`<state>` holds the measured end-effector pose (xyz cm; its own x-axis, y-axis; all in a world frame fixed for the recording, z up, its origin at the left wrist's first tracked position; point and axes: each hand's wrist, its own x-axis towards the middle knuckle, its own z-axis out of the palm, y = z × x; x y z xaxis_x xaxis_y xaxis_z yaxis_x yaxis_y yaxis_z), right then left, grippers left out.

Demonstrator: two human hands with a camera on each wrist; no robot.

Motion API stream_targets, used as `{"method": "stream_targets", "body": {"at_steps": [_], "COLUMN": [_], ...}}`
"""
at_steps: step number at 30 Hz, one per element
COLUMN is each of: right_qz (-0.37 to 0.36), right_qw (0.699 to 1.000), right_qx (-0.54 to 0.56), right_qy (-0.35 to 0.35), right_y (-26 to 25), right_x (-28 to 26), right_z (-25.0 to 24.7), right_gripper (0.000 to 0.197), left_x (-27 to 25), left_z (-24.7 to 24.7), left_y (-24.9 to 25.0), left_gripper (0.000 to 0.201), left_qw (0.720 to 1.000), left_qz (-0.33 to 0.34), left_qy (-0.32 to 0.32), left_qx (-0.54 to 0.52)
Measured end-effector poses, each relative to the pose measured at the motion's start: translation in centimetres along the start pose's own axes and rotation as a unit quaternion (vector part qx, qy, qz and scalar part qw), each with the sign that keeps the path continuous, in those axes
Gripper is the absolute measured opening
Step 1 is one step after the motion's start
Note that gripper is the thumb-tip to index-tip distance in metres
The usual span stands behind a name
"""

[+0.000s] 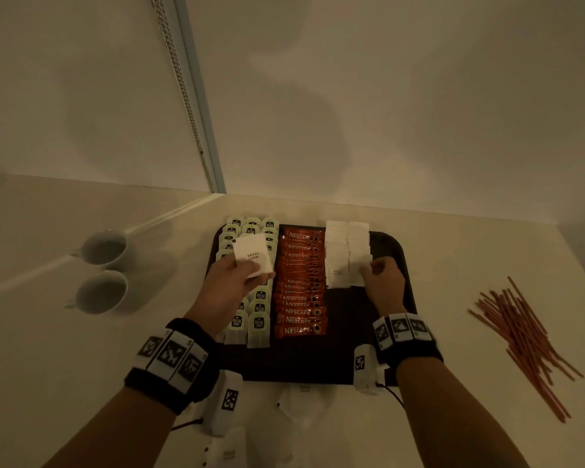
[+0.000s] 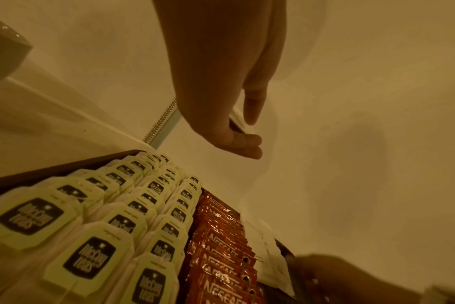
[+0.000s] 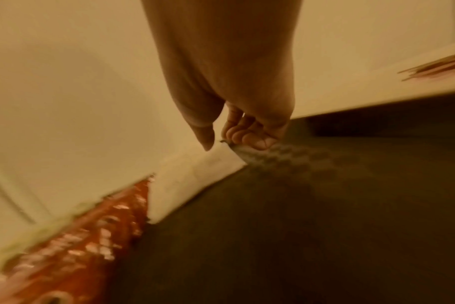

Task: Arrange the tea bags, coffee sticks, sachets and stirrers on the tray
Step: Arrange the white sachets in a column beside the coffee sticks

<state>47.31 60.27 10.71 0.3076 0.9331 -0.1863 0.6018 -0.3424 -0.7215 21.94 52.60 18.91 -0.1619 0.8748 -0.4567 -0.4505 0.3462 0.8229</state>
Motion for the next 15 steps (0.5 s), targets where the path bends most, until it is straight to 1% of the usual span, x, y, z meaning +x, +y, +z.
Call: {"method": "stream_targets", "body": {"at_steps": [1, 2, 3, 5, 6, 7, 8, 10, 11, 13, 15], "right_qz": [-0.032, -0.070, -0.107, -0.162, -0.182, -0.203, -0.219, -0.225, -0.212, -0.178, -0.158], "right_qw": [0.999, 0.993, 0.982, 0.947, 0.931, 0.919, 0.914, 0.916, 0.918, 0.918, 0.914], "right_qx": [0.035, 0.072, 0.103, 0.145, 0.155, 0.164, 0.172, 0.197, 0.208, 0.222, 0.215], "right_qy": [-0.024, -0.064, -0.118, -0.235, -0.276, -0.295, -0.294, -0.267, -0.261, -0.277, -0.307], "right_y": [-1.5, -3.2, -5.1, -8.4, -9.5, -10.3, -10.8, -11.0, -10.9, -10.3, -9.8], "right_x": [-0.8, -1.8, -3.0, -5.2, -6.2, -6.9, -7.4, -7.8, -7.8, -7.8, -8.2], "right_z": [0.0, -0.1, -0.2, 0.0, 0.3, 0.7, 1.1, 1.3, 1.2, 0.8, 0.5], "right_gripper": [0.024, 0.023, 0.025, 0.026, 0.025, 0.023, 0.020, 0.011, 0.007, 0.006, 0.016], "left_x": [-0.1, -0.2, -0.2, -0.3, -0.4, -0.4, -0.4, -0.6, -0.6, -0.3, -0.2], "left_z": [0.0, 0.1, 0.2, 0.6, 0.8, 1.0, 1.2, 1.2, 1.0, 0.2, -0.1], "left_y": [0.0, -0.1, -0.1, 0.0, 0.1, 0.2, 0.4, 1.0, 1.3, 1.6, 1.7], "left_gripper": [0.024, 0.027, 0.027, 0.025, 0.022, 0.019, 0.016, 0.012, 0.012, 0.014, 0.014], "left_qw": [0.999, 0.995, 0.988, 0.967, 0.955, 0.944, 0.937, 0.931, 0.932, 0.944, 0.958], "left_qz": [0.009, 0.013, 0.011, -0.002, -0.003, -0.001, 0.004, 0.028, 0.042, 0.064, 0.075], "left_qy": [-0.017, -0.036, -0.057, -0.097, -0.113, -0.120, -0.117, -0.088, -0.068, -0.034, -0.018], "left_qx": [0.044, 0.091, 0.140, 0.234, 0.274, 0.306, 0.329, 0.353, 0.355, 0.322, 0.277]}}
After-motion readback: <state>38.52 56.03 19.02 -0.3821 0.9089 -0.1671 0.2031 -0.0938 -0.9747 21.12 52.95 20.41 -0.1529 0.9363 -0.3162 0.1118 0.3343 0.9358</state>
